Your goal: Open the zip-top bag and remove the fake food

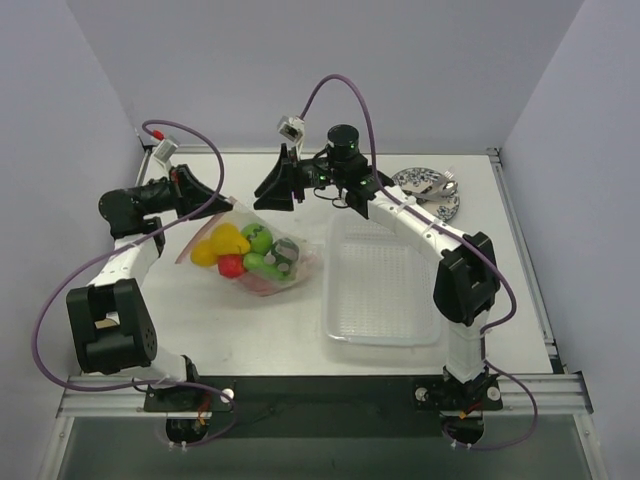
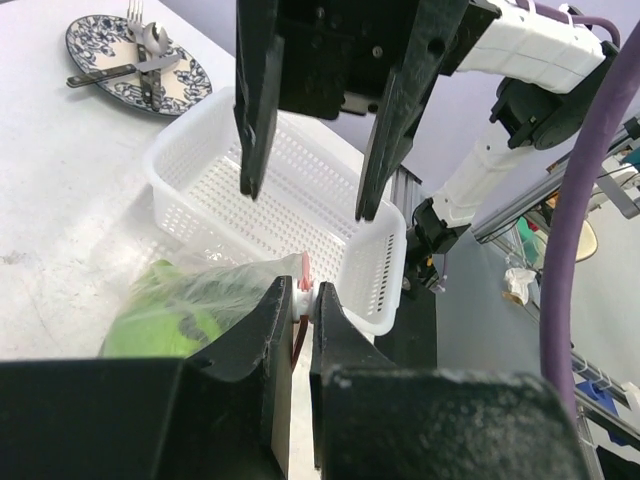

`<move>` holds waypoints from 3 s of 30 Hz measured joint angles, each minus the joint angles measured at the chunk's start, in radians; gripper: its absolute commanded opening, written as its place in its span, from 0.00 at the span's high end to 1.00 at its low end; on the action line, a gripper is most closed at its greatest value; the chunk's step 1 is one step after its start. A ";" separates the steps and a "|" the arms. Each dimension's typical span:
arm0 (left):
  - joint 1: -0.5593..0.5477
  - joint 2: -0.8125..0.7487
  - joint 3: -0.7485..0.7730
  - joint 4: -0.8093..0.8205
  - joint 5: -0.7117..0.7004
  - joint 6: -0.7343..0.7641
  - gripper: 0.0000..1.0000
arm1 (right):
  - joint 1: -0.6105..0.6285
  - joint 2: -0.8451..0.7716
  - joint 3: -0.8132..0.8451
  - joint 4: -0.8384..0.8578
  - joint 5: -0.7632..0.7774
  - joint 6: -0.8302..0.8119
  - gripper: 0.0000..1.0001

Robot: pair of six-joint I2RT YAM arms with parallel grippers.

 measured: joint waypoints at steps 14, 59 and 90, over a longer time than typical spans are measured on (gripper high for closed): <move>-0.084 0.001 0.013 0.000 0.007 -0.029 1.00 | 0.023 0.000 0.071 -0.031 -0.032 -0.037 0.63; -0.009 0.042 -0.051 0.002 -0.048 0.000 0.97 | -0.050 0.000 -0.103 0.256 0.026 0.209 1.00; 0.476 -0.065 -0.232 0.008 0.000 0.119 1.00 | -0.125 0.050 -0.105 0.308 0.185 0.211 1.00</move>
